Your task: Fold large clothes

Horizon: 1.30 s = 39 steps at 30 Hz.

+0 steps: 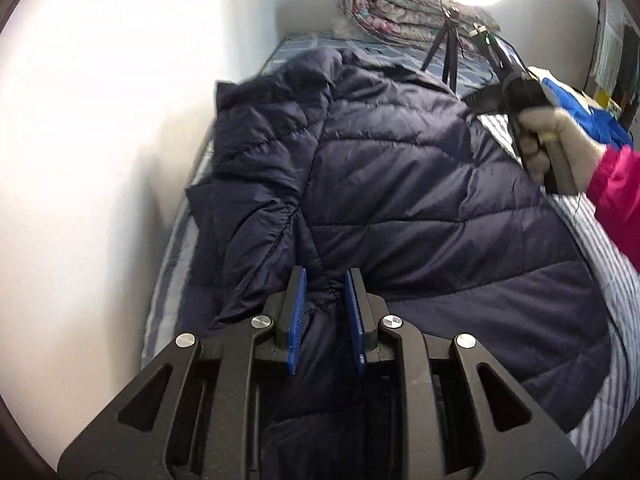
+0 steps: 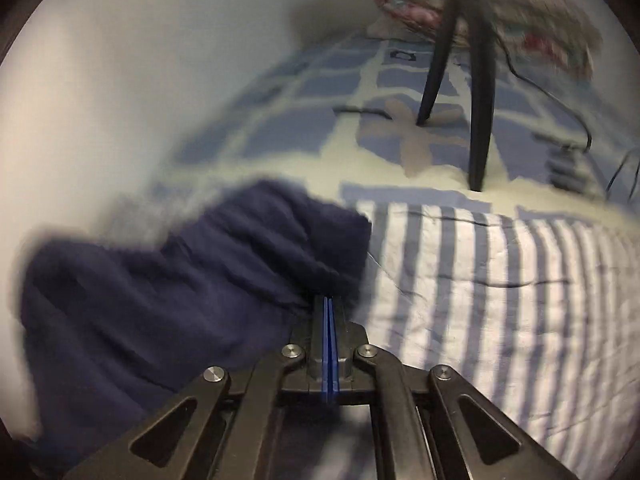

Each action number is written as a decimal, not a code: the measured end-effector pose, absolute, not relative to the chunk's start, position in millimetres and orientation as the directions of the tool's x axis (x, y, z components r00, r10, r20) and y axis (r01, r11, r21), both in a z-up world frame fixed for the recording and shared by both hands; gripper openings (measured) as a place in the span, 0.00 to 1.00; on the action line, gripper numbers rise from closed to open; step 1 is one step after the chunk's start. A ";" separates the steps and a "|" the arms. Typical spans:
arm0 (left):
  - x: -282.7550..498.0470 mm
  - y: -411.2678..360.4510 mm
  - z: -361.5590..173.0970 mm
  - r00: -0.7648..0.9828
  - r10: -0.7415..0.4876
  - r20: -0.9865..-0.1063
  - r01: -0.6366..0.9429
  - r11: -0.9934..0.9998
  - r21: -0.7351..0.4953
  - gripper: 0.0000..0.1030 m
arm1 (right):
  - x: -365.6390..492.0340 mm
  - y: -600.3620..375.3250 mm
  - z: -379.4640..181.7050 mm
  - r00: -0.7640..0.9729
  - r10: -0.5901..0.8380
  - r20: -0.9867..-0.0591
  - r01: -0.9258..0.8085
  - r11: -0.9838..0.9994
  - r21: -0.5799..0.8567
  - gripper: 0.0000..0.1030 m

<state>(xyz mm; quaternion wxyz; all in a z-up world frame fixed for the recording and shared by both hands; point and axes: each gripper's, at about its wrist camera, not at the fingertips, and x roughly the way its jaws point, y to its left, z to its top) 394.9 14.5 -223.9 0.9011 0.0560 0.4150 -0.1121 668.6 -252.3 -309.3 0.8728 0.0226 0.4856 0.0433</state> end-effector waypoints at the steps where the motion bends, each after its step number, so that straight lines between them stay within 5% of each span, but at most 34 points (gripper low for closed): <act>1: 389.7 16.4 -215.8 0.647 -0.152 -0.747 0.236 0.972 0.007 0.21 | 664.3 -254.9 -302.7 0.540 0.098 -0.836 -0.044 0.995 0.088 0.16; 7: 363.0 24.5 -186.2 0.708 -0.133 -0.693 0.222 0.974 0.040 0.21 | 613.6 -241.0 -227.4 0.651 0.260 -0.713 -0.192 0.965 0.177 0.20; 13: 368.1 43.0 -200.4 0.662 -0.147 -0.735 0.186 0.982 -0.029 0.21 | 595.0 -146.0 -208.7 0.536 0.466 -0.704 -0.467 0.858 0.212 0.26; 24: 365.7 44.5 -230.7 0.646 -0.070 -0.760 0.191 0.979 0.072 0.21 | 623.2 -33.9 -292.3 0.429 0.420 -0.800 -0.517 0.840 0.163 0.27; 29: 373.8 54.8 -246.2 0.594 -0.085 -0.800 0.168 0.986 0.019 0.21 | 618.2 -30.9 -283.0 0.428 0.403 -0.809 -0.511 0.846 0.151 0.27; 35: 360.3 55.9 -232.8 0.611 -0.056 -0.790 0.166 0.984 0.058 0.22 | 557.5 -96.5 -225.2 0.486 0.465 -0.740 -0.453 0.858 0.242 0.39; 39: 352.4 63.7 -214.4 0.624 -0.082 -0.777 0.160 0.987 0.023 0.22 | 494.7 -168.3 -219.0 0.510 0.456 -0.729 -0.349 0.885 0.309 0.60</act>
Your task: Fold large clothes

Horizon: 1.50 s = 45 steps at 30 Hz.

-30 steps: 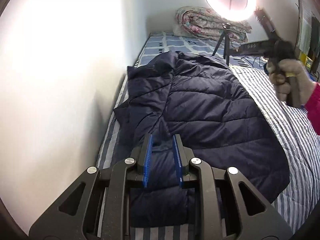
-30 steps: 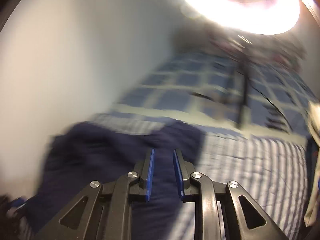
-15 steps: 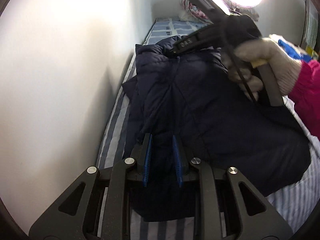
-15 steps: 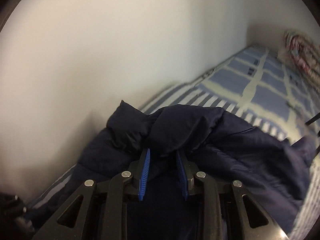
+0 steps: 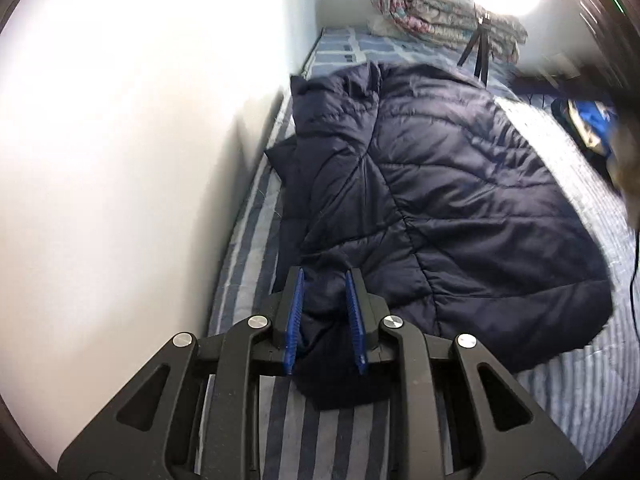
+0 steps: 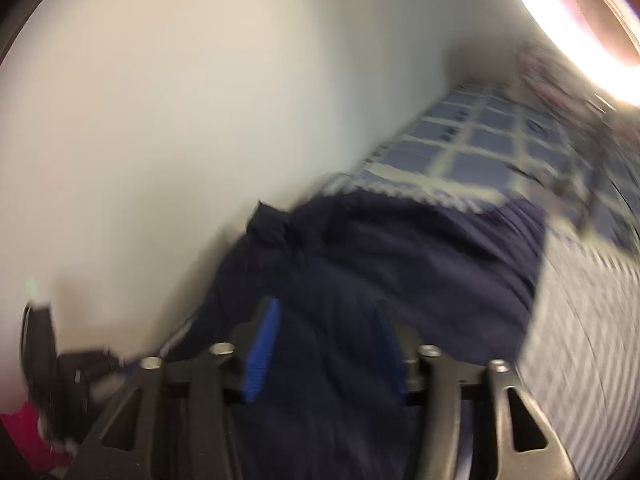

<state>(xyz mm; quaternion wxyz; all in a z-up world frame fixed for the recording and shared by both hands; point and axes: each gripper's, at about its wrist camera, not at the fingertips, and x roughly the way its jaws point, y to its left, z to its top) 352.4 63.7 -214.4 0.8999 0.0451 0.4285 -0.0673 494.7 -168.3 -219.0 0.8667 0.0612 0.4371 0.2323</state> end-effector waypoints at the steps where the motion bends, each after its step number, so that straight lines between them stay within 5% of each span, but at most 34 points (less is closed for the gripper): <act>1: 351.4 65.3 -210.3 0.626 -0.091 -0.775 0.161 0.987 0.014 0.22 | 482.1 -182.4 -222.4 0.508 0.458 -0.730 -0.321 0.887 0.333 0.61; 7: 352.9 67.0 -198.8 0.613 -0.153 -0.775 0.166 0.984 -0.063 0.22 | 417.1 -234.6 -275.1 0.412 0.487 -0.770 -0.138 0.869 0.475 0.62; 13: 360.6 57.0 -209.6 0.565 -0.178 -0.806 0.173 0.980 -0.095 0.22 | 388.6 -244.3 -318.4 0.357 0.678 -0.642 0.008 0.685 0.728 0.67; 18: 366.7 55.2 -212.9 0.557 -0.164 -0.814 0.168 0.982 -0.083 0.22 | 382.6 -224.5 -331.9 0.327 0.740 -0.588 0.005 0.621 0.784 0.67; 25: 369.7 56.1 -213.0 0.545 -0.186 -0.817 0.179 0.978 -0.103 0.22 | 386.5 -211.3 -320.0 0.278 0.697 -0.661 -0.078 0.702 0.707 0.24; 27: 371.0 60.5 -209.5 0.543 -0.215 -0.812 0.173 0.975 -0.142 0.23 | 387.5 -211.5 -308.8 0.264 0.665 -0.699 -0.123 0.742 0.659 0.21; 28: 372.0 63.4 -208.0 0.539 -0.233 -0.809 0.172 0.971 -0.164 0.25 | 389.9 -212.0 -305.8 0.258 0.654 -0.711 -0.133 0.753 0.645 0.20; 31: 375.1 73.5 -202.6 0.532 -0.312 -0.787 0.168 0.950 -0.263 0.58 | 388.8 -228.5 -291.2 0.241 0.613 -0.752 -0.175 0.790 0.588 0.19; 40: 388.8 70.0 -224.0 0.391 -0.515 -0.763 0.126 0.851 -0.510 0.61 | 370.4 -308.5 -277.6 0.217 0.463 -0.859 -0.223 0.881 0.418 0.19; 41: 389.5 63.8 -229.4 0.370 -0.522 -0.769 0.129 0.848 -0.514 0.62 | 366.5 -311.0 -278.2 0.212 0.461 -0.862 -0.248 0.878 0.409 0.21; 43: 391.4 57.0 -237.9 0.343 -0.541 -0.768 0.122 0.836 -0.534 0.62 | 361.8 -315.4 -275.2 0.229 0.437 -0.870 -0.280 0.885 0.371 0.41; 45: 392.2 58.1 -245.4 0.339 -0.572 -0.747 0.084 0.809 -0.581 0.62 | 359.8 -327.8 -270.1 0.265 0.450 -0.853 -0.292 0.880 0.374 0.47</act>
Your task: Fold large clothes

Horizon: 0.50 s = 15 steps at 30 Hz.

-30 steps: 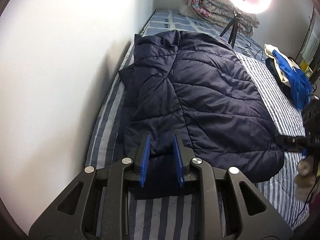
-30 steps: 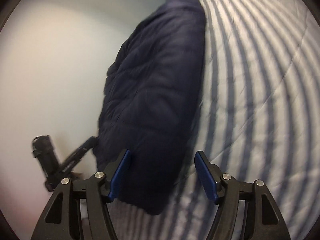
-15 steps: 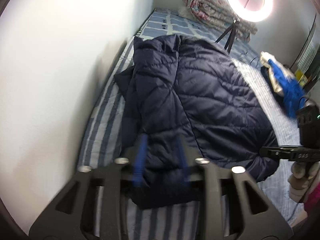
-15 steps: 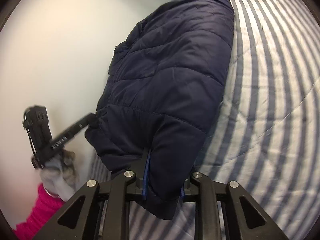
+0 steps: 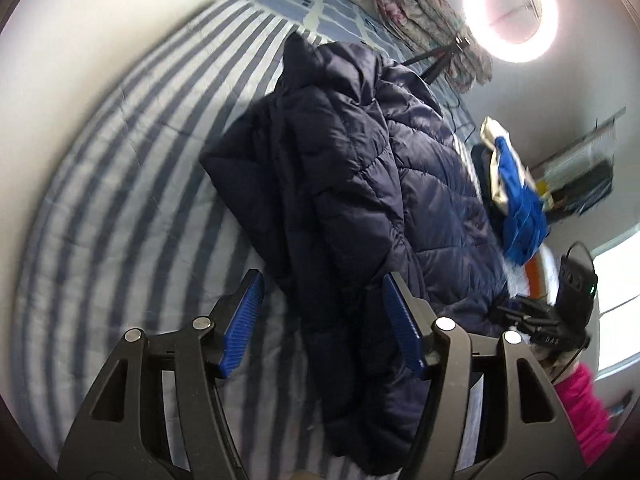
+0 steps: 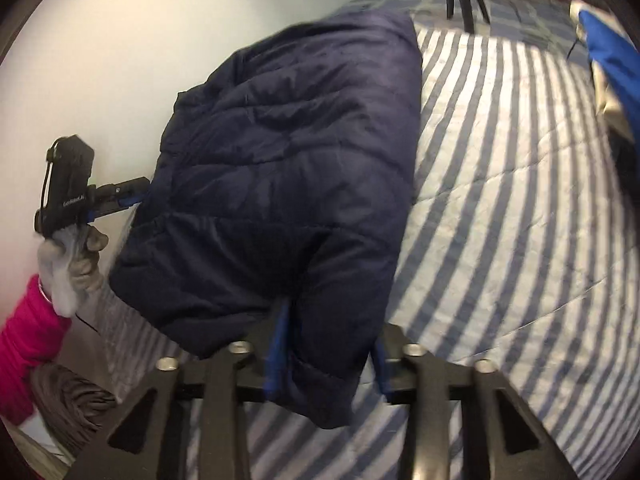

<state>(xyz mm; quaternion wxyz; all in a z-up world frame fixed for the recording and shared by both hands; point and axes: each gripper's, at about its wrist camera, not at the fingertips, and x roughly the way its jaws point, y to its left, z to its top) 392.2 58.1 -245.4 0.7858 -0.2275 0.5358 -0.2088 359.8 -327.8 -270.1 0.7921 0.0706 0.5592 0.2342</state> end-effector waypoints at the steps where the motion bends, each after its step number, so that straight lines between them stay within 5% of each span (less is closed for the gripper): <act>1: 393.9 60.9 -249.0 0.337 -0.587 -0.736 0.060 0.793 -0.606 0.64 | 364.5 -334.4 -262.7 0.279 0.467 -0.839 -0.287 0.874 0.392 0.57; 4: 398.7 70.7 -255.2 0.350 -0.601 -0.718 0.003 0.767 -0.641 0.67 | 378.0 -351.5 -250.0 0.352 0.501 -0.791 -0.265 0.864 0.429 0.80; 15: 415.1 91.6 -282.4 0.342 -0.700 -0.626 -0.108 0.633 -0.767 0.68 | 438.1 -350.3 -287.7 0.345 0.554 -0.758 -0.194 0.832 0.520 0.83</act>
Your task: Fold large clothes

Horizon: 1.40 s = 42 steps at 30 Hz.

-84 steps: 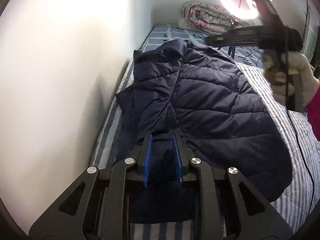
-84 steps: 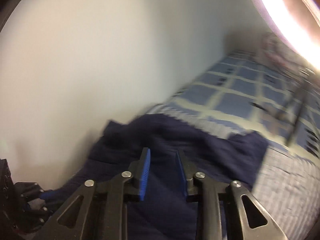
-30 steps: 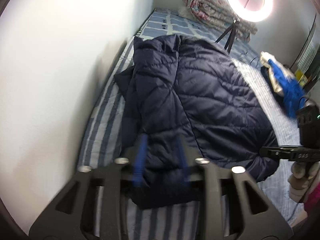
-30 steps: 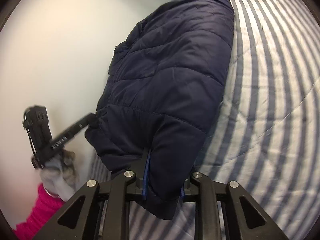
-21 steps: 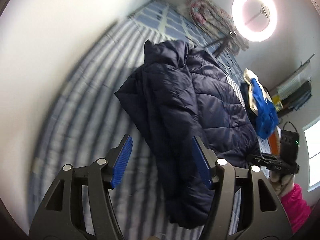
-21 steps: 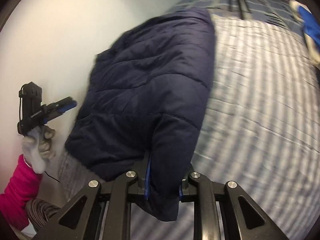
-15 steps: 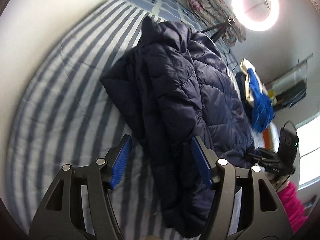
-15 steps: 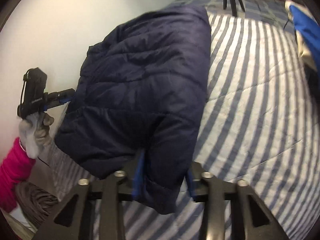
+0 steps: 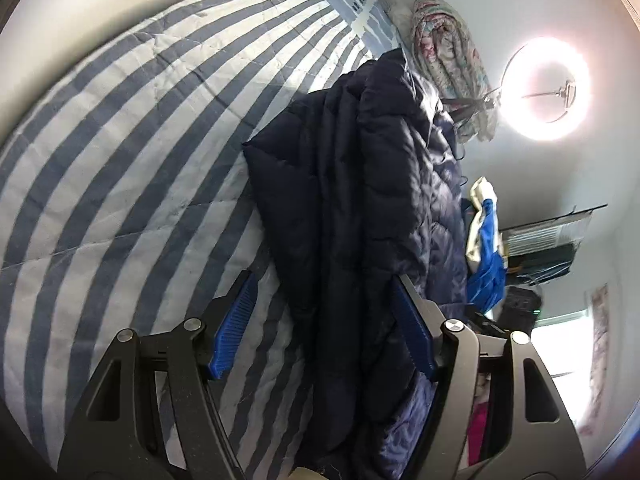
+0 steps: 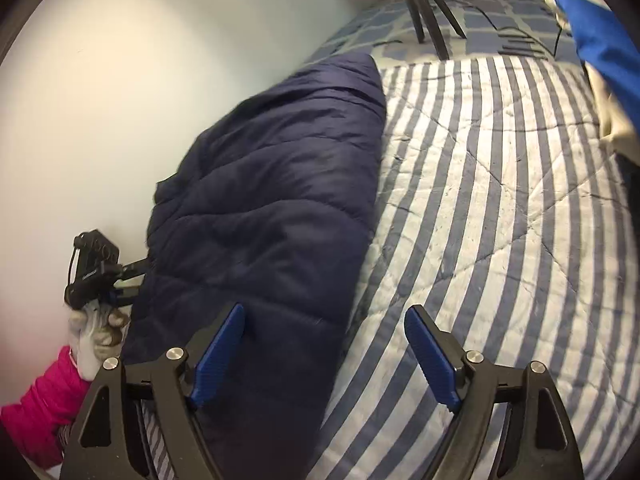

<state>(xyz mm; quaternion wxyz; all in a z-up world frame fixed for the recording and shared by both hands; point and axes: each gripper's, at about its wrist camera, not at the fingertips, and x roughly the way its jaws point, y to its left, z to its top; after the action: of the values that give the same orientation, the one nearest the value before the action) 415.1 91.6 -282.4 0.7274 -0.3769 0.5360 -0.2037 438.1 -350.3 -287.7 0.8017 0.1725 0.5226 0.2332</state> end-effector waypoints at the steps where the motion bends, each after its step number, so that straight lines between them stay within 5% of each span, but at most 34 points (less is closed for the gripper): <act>1: 417.2 90.2 -282.6 0.345 -0.716 -0.607 -0.098 0.615 -0.782 0.68 | 441.2 -350.0 -292.6 0.343 0.571 -0.746 -0.194 0.820 0.538 0.85; 11: 445.0 76.1 -295.7 0.314 -0.774 -0.550 -0.073 0.558 -0.827 0.69 | 480.4 -318.7 -315.4 0.286 0.647 -0.707 -0.229 0.763 0.605 0.88; 18: 456.0 65.2 -289.4 0.319 -0.714 -0.623 -0.059 0.641 -0.765 0.68 | 491.3 -296.6 -309.5 0.278 0.573 -0.771 -0.265 0.817 0.512 0.91; 21: 454.0 61.2 -287.0 0.332 -0.690 -0.643 -0.040 0.671 -0.740 0.54 | 493.1 -286.8 -306.7 0.259 0.566 -0.783 -0.272 0.820 0.503 0.88; 23: 451.4 59.1 -284.3 0.337 -0.687 -0.643 -0.025 0.676 -0.736 0.34 | 494.1 -285.0 -306.8 0.246 0.574 -0.781 -0.278 0.814 0.511 0.86; 26: 440.8 52.7 -275.3 0.357 -0.665 -0.656 0.005 0.704 -0.711 0.24 | 497.9 -282.9 -301.6 0.219 0.580 -0.785 -0.293 0.806 0.514 0.79; 30: 417.3 43.2 -277.2 0.323 -0.669 -0.669 0.054 0.719 -0.693 0.24 | 487.4 -268.2 -301.0 0.193 0.501 -0.844 -0.384 0.830 0.405 0.71; 33: 414.3 49.0 -282.9 0.306 -0.679 -0.667 0.012 0.703 -0.711 0.46 | 486.1 -269.6 -300.0 0.184 0.504 -0.844 -0.389 0.826 0.409 0.71; 42: 432.9 66.8 -287.8 0.322 -0.695 -0.643 -0.094 0.653 -0.752 0.57 | 505.5 -288.2 -292.5 0.248 0.532 -0.810 -0.319 0.834 0.450 0.85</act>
<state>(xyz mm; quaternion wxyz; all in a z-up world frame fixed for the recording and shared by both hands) 432.9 66.8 -287.8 0.7278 -0.3621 0.5446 -0.2064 505.5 -288.2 -292.5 0.7838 0.0969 0.5501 0.2713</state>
